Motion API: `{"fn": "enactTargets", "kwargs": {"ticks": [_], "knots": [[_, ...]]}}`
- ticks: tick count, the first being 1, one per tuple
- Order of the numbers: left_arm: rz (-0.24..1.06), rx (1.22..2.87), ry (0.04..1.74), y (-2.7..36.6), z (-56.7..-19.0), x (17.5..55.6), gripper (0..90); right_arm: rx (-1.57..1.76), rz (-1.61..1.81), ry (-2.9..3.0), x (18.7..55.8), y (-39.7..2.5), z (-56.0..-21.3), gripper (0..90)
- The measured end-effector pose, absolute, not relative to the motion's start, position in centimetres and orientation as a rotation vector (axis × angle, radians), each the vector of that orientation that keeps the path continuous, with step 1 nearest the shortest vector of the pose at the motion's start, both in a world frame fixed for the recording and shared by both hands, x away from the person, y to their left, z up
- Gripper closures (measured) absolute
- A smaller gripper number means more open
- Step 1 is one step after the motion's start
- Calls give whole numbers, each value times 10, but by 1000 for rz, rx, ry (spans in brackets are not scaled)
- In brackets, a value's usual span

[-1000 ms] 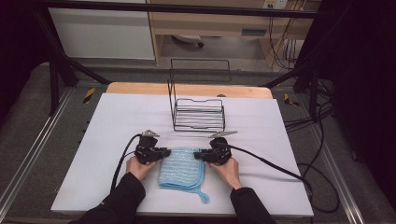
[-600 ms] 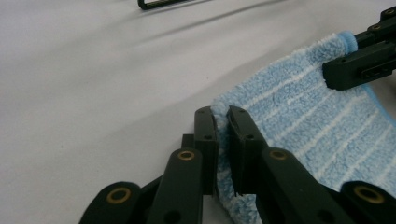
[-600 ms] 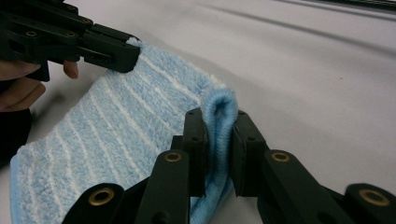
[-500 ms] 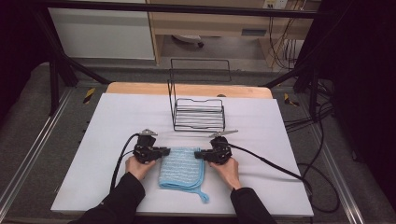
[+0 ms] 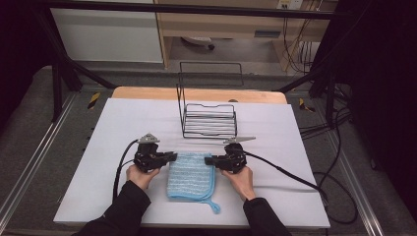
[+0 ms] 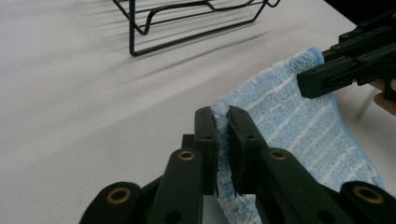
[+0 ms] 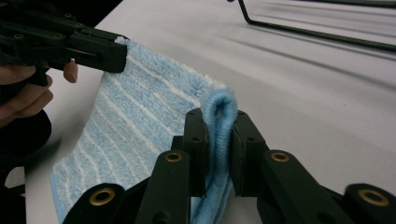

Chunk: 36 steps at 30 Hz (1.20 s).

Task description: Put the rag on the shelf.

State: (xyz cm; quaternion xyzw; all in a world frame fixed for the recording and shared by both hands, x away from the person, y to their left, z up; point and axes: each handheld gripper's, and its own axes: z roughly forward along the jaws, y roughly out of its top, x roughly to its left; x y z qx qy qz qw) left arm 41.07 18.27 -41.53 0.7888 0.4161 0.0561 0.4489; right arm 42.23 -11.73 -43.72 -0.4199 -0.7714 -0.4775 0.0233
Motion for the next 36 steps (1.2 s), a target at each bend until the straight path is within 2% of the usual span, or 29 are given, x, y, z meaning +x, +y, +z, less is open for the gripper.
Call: {"fn": "enactTargets", "kwargs": {"ticks": [36], "knots": [[261,1836,925,181,-379,386,824,-1165,-1777,-2453,396,-130,-391,790]]}}
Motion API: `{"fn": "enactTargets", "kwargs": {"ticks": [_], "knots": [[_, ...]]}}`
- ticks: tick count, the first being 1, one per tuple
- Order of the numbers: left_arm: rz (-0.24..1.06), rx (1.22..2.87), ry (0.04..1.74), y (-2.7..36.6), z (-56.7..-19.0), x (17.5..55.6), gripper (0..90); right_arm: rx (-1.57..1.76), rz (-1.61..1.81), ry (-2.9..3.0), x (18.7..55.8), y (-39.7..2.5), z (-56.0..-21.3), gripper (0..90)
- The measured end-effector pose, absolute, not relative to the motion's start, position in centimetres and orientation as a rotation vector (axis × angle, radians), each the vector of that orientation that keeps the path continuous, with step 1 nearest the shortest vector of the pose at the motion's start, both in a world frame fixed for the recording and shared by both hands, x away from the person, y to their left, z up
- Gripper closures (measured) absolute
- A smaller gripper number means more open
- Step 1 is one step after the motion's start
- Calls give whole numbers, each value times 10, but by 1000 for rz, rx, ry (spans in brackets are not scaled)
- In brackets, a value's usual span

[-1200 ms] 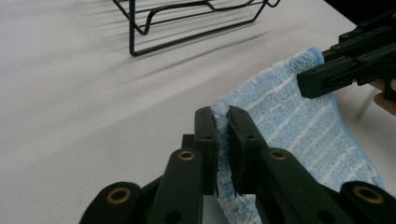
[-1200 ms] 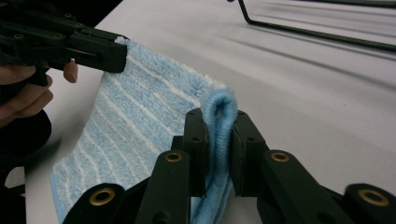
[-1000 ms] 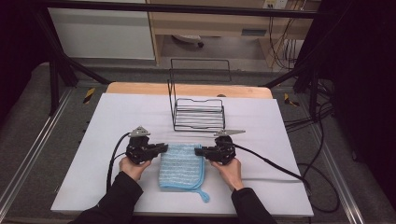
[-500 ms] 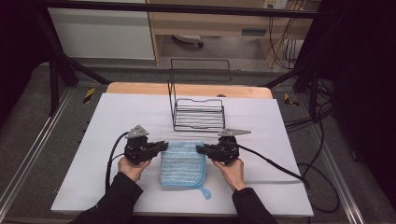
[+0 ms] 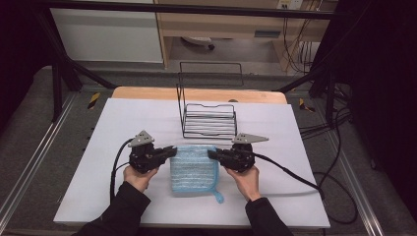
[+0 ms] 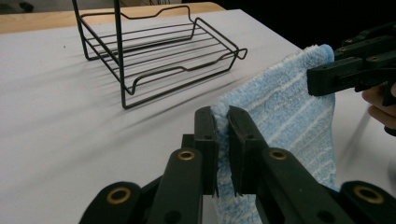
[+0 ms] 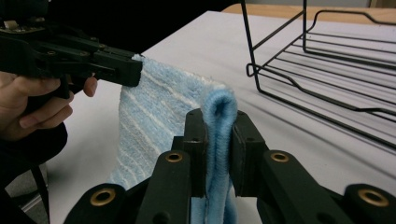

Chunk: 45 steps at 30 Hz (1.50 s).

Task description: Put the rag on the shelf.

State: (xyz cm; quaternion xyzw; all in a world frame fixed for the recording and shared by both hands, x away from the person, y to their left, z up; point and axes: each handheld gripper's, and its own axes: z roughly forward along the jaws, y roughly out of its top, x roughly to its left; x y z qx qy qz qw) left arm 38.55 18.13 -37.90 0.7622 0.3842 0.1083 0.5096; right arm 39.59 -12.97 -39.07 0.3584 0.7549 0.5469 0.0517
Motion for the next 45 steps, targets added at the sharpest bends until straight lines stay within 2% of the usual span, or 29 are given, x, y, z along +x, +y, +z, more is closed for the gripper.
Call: {"fn": "enactTargets", "kwargs": {"ticks": [45], "knots": [[356,1700,807,166,-330,376,825,968,1731,2089,373,-147,-334,806]]}}
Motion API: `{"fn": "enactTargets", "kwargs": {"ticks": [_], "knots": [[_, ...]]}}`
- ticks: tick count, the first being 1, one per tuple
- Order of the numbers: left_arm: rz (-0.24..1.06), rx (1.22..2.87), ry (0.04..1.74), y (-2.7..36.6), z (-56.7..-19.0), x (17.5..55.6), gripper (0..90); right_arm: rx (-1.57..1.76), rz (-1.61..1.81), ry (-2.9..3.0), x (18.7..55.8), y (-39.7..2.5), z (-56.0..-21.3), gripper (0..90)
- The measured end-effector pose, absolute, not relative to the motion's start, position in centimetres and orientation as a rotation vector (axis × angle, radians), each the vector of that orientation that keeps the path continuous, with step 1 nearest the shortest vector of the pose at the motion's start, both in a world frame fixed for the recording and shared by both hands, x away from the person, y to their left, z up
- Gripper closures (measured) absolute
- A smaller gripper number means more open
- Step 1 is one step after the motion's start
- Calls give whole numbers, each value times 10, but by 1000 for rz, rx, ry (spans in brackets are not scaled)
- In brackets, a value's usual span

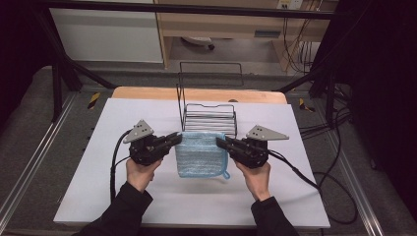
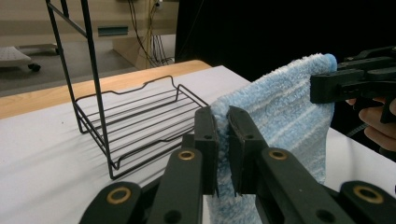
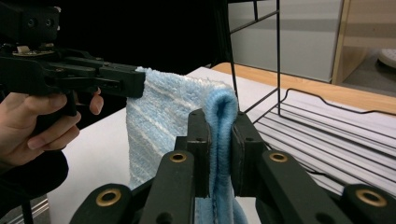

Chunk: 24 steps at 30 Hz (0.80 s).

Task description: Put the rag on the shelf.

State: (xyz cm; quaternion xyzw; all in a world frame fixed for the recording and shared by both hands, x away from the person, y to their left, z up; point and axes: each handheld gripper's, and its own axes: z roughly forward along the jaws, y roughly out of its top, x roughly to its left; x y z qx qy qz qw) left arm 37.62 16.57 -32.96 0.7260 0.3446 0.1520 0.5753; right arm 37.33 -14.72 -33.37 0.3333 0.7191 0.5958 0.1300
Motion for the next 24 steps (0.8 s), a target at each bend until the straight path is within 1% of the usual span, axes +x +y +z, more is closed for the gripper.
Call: {"fn": "enactTargets", "kwargs": {"ticks": [15,24], "knots": [[389,1647,793,158,-313,385,826,917,1729,1995,370,-148,-309,808],[416,1586,765,155,-296,389,826,889,1746,1915,370,-147,-291,808]]}}
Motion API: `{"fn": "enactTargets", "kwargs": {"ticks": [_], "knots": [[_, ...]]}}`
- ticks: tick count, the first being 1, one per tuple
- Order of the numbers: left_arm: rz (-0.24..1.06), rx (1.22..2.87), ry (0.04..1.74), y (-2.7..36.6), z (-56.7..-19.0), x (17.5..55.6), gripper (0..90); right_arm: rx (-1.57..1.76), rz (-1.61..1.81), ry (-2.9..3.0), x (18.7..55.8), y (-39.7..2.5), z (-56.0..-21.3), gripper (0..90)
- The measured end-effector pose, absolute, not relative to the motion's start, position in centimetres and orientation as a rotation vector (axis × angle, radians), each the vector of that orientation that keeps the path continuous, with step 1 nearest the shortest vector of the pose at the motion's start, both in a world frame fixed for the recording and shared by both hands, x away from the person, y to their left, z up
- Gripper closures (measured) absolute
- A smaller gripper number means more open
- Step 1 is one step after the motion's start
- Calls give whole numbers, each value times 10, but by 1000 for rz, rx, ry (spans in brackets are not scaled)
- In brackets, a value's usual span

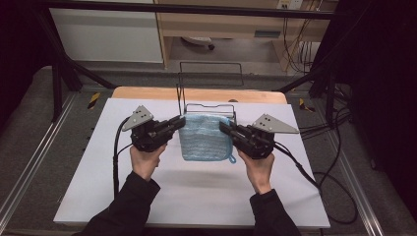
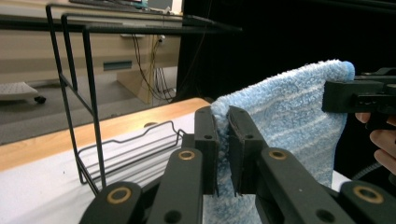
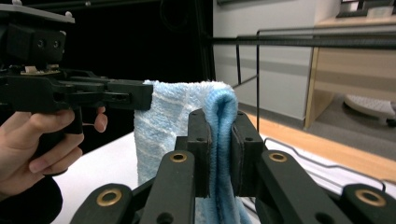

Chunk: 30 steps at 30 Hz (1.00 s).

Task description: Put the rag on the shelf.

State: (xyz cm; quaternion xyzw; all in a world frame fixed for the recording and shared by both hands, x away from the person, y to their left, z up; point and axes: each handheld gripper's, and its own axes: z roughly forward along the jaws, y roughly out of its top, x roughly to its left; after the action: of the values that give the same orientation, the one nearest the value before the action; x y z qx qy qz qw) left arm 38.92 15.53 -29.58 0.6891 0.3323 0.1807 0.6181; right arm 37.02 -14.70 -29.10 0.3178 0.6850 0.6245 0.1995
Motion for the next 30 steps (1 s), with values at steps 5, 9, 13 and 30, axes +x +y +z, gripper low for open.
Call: {"fn": "enactTargets", "kwargs": {"ticks": [5,9,13,30], "knots": [[435,1567,747,154,-289,390,826,876,1761,1884,370,-147,-284,809],[446,1544,735,153,-281,391,825,859,1767,1857,370,-148,-278,809],[455,1524,723,151,-274,393,825,838,1761,1832,368,-148,-269,809],[496,1443,685,146,-244,398,826,783,1755,1758,371,-151,-236,809]]}}
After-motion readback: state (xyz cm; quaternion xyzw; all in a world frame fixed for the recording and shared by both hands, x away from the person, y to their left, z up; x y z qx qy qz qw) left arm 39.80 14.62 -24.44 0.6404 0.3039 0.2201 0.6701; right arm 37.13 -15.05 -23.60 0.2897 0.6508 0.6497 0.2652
